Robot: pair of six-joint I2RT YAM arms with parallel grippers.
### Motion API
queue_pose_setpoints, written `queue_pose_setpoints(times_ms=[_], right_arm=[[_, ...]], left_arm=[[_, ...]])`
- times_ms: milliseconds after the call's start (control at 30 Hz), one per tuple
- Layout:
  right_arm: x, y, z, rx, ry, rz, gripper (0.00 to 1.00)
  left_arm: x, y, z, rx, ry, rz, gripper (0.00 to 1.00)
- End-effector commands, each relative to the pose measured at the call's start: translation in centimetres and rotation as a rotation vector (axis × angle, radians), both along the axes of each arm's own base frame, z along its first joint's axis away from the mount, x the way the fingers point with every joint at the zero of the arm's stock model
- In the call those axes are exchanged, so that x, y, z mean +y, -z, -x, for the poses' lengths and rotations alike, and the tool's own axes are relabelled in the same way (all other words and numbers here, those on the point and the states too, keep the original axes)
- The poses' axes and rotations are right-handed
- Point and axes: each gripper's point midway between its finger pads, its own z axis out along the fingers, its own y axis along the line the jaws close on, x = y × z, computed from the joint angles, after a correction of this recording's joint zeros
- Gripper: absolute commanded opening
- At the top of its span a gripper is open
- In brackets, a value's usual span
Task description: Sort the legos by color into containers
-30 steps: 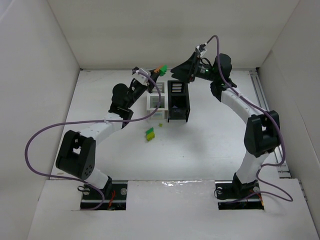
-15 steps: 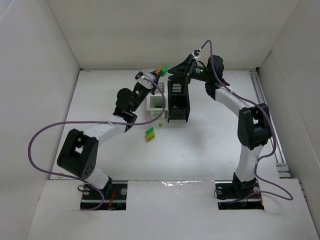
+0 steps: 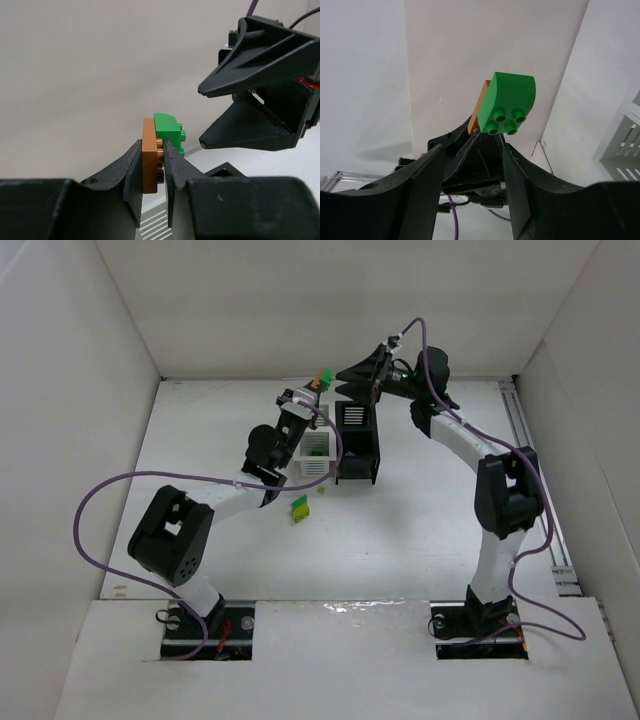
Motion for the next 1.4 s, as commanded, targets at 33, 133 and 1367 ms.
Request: queue_pose_setpoints(times_ms=[33,133,1367], right_arm=[[0.1,-0.8,0.0,-0.017,-0.014,-0.022,0.55],[0.2,-0.7,-0.2,-0.008,-0.015,-0.025,0.53],[3.3,-3.8,0.6,-0.089,-0.096,-0.098,0.00]], left_arm=[[1.0,-3.7,1.0,-0.119,-0.028,0.086,0.00],[0.6,-4.2,1.6,-0.134,-0.011,0.081,0.00],[1.3,-5.4,0.0,-0.088,-0.090,0.215,0.00]])
